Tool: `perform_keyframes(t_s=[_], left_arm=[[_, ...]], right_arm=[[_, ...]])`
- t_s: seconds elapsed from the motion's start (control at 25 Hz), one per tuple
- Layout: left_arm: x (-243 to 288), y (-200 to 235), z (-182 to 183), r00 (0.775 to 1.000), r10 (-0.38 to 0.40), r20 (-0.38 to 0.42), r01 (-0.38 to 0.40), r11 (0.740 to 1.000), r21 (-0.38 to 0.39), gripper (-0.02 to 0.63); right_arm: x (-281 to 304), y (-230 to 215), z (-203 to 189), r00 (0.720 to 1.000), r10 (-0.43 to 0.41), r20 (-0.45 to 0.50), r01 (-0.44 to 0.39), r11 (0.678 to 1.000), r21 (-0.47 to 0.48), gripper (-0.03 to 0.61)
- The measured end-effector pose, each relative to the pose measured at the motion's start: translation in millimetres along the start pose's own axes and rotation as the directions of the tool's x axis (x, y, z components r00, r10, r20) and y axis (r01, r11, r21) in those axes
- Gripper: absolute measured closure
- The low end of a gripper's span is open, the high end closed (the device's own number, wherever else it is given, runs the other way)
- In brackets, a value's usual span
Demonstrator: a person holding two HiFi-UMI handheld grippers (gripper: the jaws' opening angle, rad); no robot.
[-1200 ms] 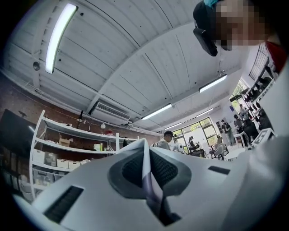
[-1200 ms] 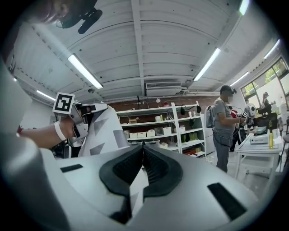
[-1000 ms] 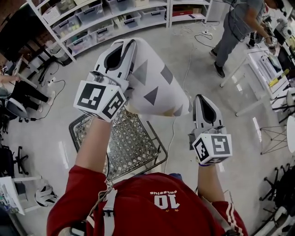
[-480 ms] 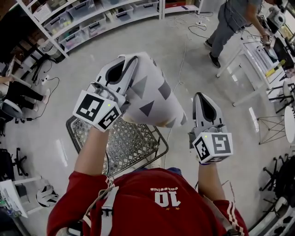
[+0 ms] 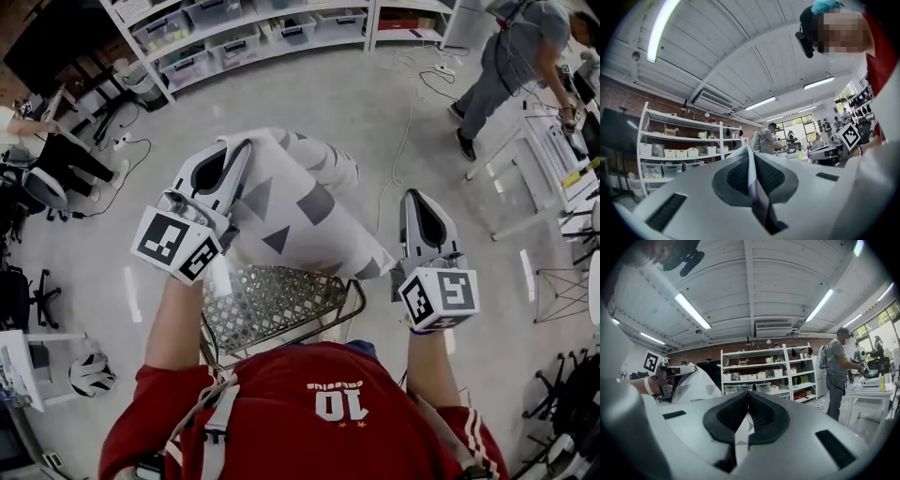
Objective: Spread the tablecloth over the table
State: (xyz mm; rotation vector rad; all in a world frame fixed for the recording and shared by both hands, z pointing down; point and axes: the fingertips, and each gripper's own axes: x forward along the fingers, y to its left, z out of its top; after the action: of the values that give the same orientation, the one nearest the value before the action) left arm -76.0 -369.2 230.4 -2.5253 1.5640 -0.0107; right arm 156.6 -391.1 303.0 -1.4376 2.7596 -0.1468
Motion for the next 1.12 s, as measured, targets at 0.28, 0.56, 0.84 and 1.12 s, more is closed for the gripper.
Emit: perform_keyframes(t_s=[0.28,0.56,0.84,1.12], left_arm=[[-52.9,33.8,-14.5,0.992,0.096,-0.081,-0.098,0.995,-0.02,0.601],[-147.5,81.6,-64.7,0.97,0.154,-0.188,-0.167,0.984,-0.055,0.601],[-223.7,88.9,-117.3,0.934,0.216,-0.285,-0.259,0.958,-0.122,0.601],[-272.9,89.6,-197.1,0.836,0.174,-0.52,-0.233,0.971,-0.049,0.59]], right_arm=[[3.9,19.4,5.4,0.999,0.051,0.008,-0.051,0.999,0.006,0.563],[11.8,93.6,5.1,0.995,0.096,0.012,-0.096,0.995,-0.002,0.563],[7.1,129.9,-2.2,0.991,0.132,-0.005,-0.132,0.991,-0.017,0.562],[23.0,184.4,-7.8,0.985,0.167,-0.036,-0.168,0.986,-0.023,0.562]])
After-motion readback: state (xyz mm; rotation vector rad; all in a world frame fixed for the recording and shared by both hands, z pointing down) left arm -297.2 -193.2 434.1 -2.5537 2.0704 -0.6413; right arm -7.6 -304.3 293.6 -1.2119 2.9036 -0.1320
